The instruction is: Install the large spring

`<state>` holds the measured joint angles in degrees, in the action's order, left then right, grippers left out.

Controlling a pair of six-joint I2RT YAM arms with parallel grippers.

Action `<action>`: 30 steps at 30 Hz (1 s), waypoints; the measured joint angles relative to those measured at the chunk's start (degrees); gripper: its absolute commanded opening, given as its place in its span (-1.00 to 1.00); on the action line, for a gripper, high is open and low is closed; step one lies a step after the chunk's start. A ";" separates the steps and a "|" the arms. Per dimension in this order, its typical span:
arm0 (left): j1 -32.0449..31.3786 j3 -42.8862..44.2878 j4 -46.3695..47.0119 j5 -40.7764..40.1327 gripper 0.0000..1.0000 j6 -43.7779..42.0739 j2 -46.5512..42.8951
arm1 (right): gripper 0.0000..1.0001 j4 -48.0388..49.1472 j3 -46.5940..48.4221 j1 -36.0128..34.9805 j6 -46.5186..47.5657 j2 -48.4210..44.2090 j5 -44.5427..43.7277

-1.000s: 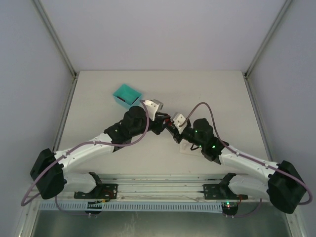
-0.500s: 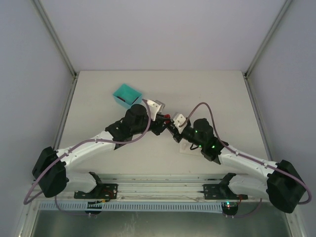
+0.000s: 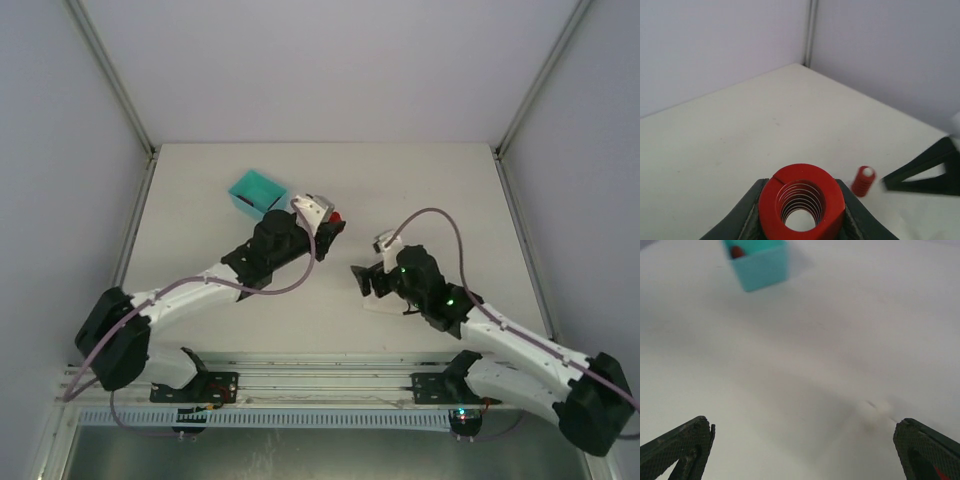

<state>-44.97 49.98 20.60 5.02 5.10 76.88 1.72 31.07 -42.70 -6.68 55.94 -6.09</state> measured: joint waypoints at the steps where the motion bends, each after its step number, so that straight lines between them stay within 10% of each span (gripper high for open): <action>1: 0.00 -0.42 2.10 -0.66 -1.00 -1.03 1.40 | 0.98 -2.89 0.26 0.74 -2.34 -1.42 -1.57; 12: -2.49 -5.16 19.91 -0.55 -1.00 -5.40 21.18 | 0.98 -26.86 11.63 25.83 -19.37 -6.14 -9.81; 30: -5.51 11.58 20.76 2.03 -1.00 -10.82 35.39 | 0.98 -29.00 11.85 27.65 -21.03 -8.92 -8.83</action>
<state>-50.48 61.56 41.36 7.05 -5.72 112.27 -27.29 42.92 -15.05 -27.70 47.03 -14.92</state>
